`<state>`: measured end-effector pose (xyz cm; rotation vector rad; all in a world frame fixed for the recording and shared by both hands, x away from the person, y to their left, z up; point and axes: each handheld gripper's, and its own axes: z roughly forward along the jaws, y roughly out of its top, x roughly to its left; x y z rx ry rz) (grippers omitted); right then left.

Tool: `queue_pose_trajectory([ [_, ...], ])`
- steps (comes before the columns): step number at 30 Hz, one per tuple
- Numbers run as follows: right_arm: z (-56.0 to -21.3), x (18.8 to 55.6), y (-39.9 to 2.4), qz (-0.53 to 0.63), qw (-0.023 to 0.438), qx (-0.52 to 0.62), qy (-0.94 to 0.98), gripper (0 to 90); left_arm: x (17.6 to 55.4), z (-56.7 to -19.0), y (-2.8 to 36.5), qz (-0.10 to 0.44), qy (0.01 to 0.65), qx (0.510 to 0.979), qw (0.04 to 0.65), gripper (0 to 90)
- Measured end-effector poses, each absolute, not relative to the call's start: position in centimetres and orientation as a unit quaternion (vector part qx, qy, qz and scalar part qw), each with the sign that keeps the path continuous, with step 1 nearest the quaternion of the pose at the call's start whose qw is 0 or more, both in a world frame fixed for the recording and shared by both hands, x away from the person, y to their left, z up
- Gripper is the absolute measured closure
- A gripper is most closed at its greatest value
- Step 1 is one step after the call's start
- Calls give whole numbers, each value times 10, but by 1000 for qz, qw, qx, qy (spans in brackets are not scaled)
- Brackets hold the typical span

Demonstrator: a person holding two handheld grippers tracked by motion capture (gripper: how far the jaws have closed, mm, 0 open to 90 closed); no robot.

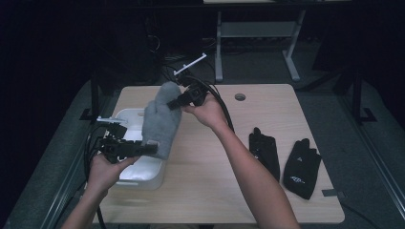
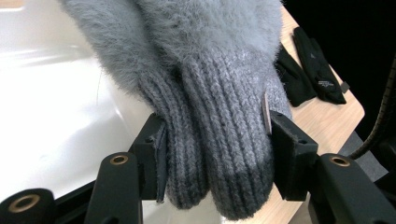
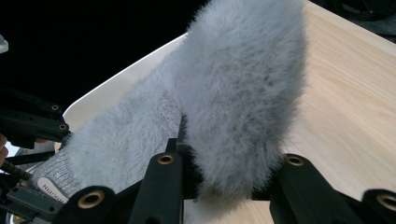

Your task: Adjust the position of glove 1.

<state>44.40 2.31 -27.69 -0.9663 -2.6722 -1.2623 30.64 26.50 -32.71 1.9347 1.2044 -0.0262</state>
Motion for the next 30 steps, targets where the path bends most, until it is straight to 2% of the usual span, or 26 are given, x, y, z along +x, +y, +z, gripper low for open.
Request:
queue_pose_trajectory([
  [15,-292,452,57,-399,34,-308,-863,721,309,-341,292,-13,505,763,404,459],
  [30,-316,460,78,-373,48,-313,-872,720,315,-367,302,-26,524,761,382,449],
])
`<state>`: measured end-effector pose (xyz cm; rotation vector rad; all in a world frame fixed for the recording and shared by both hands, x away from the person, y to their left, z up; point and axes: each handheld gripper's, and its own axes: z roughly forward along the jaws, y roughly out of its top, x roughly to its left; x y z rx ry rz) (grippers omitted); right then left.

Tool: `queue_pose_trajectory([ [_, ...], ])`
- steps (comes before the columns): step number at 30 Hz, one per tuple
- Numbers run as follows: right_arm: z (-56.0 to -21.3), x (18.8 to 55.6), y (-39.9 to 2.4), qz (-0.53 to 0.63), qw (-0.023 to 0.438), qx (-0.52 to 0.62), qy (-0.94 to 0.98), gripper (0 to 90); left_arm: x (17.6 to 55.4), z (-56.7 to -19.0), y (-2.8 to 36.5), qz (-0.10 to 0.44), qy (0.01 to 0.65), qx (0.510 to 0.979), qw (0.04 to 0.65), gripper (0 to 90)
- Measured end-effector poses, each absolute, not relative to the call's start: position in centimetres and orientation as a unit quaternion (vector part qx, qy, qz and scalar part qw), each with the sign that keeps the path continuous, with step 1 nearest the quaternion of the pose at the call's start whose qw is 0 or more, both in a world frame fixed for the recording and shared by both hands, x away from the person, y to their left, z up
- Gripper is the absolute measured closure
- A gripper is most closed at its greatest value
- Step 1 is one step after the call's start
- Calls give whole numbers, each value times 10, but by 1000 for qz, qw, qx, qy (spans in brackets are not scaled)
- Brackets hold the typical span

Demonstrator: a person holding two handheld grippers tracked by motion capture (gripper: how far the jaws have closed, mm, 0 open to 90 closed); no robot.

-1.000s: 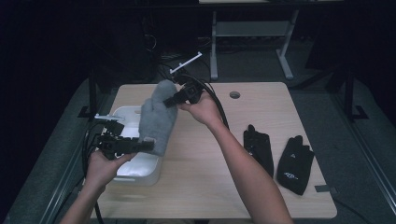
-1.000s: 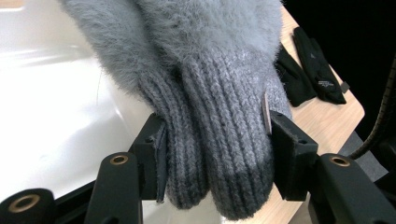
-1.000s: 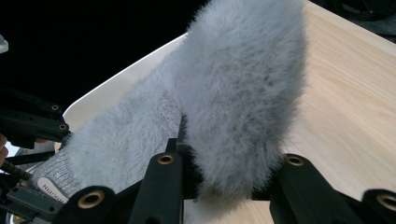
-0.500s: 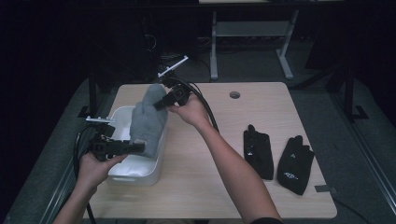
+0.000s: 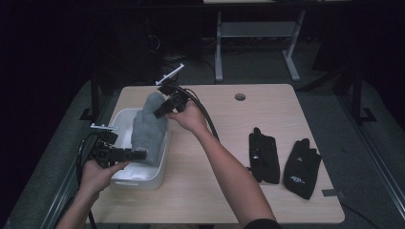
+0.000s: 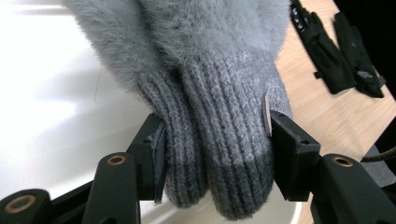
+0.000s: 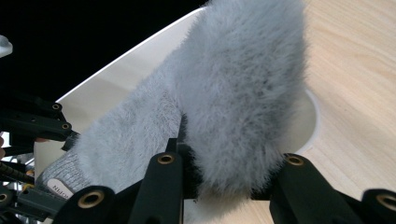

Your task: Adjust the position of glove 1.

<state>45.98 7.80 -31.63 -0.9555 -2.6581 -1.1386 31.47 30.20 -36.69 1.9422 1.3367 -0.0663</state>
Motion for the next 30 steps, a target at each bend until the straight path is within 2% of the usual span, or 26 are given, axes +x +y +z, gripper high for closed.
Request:
queue_pose_trajectory([
  [18,-345,461,94,-344,63,-317,-882,717,315,-394,302,-36,541,769,339,437],
  [30,-360,459,96,-330,70,-317,-886,714,316,-399,298,-42,534,787,308,413],
])
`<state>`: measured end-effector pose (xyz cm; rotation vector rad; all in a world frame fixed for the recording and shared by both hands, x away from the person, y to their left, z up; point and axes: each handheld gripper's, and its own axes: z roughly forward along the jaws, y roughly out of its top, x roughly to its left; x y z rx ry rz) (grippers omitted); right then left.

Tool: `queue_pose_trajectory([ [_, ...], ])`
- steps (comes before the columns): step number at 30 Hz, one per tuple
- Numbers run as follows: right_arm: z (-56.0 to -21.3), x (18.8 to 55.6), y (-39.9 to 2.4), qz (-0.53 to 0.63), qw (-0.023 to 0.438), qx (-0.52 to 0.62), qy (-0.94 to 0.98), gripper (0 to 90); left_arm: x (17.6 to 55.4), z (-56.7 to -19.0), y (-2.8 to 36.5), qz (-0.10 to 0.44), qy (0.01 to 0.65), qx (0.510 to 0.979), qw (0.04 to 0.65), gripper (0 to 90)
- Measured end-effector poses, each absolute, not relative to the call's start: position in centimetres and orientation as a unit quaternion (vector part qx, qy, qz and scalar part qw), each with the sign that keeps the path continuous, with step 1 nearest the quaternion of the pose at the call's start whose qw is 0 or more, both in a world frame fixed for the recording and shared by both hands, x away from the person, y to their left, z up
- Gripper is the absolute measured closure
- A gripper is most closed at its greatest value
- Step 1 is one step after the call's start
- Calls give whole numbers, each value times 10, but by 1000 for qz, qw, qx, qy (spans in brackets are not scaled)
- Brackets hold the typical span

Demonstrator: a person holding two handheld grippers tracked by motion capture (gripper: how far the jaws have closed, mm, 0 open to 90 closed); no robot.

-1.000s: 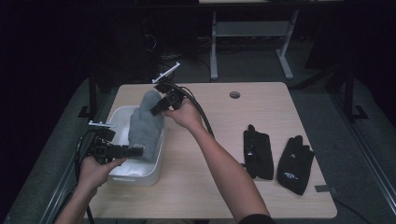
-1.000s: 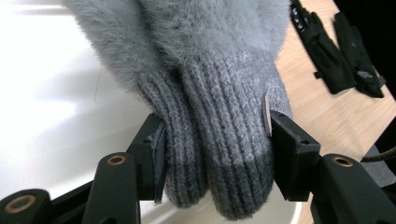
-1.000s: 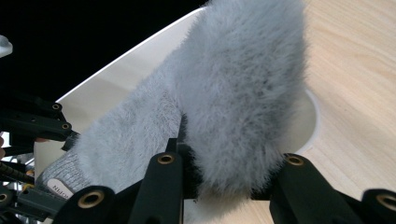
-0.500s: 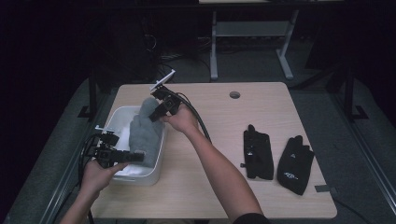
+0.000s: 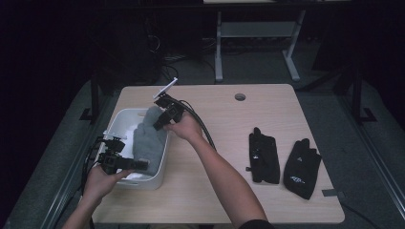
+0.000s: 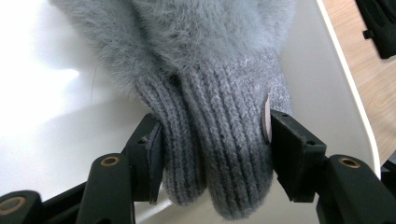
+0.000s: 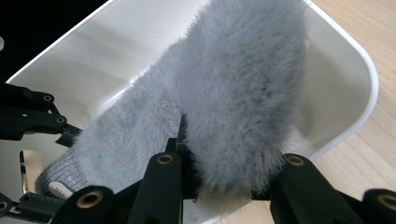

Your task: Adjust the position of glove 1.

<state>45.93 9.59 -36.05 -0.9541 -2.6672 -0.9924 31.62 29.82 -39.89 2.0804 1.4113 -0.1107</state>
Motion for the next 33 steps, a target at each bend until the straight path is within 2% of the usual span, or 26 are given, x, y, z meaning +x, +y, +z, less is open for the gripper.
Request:
queue_pose_trajectory([
  [3,-361,460,96,-331,70,-318,-886,692,317,-399,297,-50,532,787,307,382],
  [6,-361,460,98,-332,59,-321,-885,571,317,-399,299,-43,536,789,297,324],
  [8,-360,460,98,-335,53,-327,-882,496,317,-399,301,-41,545,782,300,320],
  [15,-354,461,93,-353,38,-332,-874,400,316,-392,307,-23,549,776,310,326],
  [33,-333,461,63,-380,14,-333,-863,356,313,-366,304,23,538,766,351,318],
])
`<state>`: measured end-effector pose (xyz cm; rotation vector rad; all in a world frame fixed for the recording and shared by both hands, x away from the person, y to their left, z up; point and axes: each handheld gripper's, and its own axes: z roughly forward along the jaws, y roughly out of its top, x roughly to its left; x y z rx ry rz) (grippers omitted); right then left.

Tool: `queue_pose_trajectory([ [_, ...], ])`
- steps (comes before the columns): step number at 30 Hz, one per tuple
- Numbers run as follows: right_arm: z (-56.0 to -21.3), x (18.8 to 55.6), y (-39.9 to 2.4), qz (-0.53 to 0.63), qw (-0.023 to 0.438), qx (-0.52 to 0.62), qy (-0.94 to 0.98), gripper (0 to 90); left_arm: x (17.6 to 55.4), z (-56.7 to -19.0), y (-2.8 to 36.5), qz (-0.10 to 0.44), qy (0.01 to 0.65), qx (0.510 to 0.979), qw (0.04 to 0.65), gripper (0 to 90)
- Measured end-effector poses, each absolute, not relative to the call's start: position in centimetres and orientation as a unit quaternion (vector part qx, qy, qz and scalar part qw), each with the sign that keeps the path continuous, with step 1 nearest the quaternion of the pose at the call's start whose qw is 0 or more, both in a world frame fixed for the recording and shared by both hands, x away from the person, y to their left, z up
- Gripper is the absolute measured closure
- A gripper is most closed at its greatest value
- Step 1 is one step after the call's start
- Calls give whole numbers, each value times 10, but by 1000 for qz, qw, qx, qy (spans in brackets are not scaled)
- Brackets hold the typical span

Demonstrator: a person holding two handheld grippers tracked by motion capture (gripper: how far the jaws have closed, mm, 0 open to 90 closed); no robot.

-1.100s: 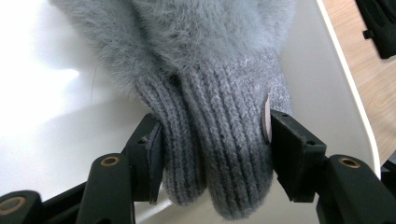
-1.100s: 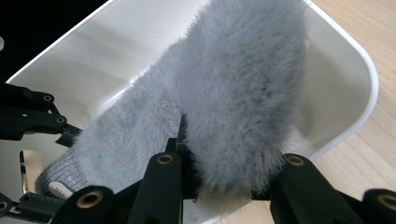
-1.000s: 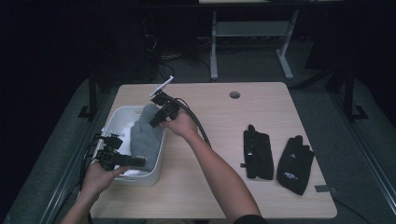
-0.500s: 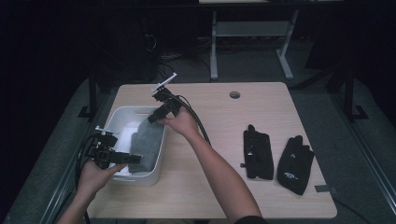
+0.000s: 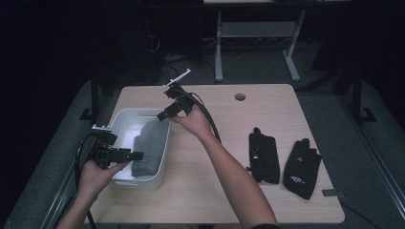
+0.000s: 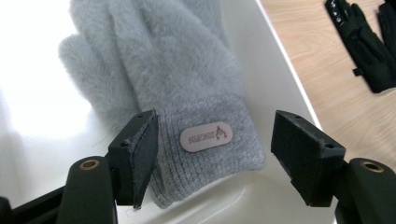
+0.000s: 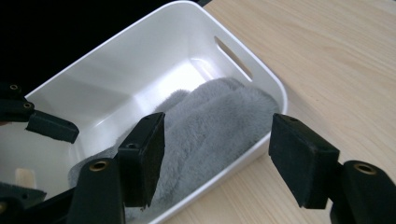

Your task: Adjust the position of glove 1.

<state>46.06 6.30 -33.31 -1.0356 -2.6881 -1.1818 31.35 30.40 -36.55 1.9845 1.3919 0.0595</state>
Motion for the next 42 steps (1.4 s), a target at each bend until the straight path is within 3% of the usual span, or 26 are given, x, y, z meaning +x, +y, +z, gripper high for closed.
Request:
queue_pose_trajectory([
  [20,-310,453,3,-393,-11,-345,-852,313,311,-334,254,52,475,795,373,307],
  [42,-314,444,-70,-390,-31,-392,-833,299,309,-323,206,47,427,815,389,277],
])
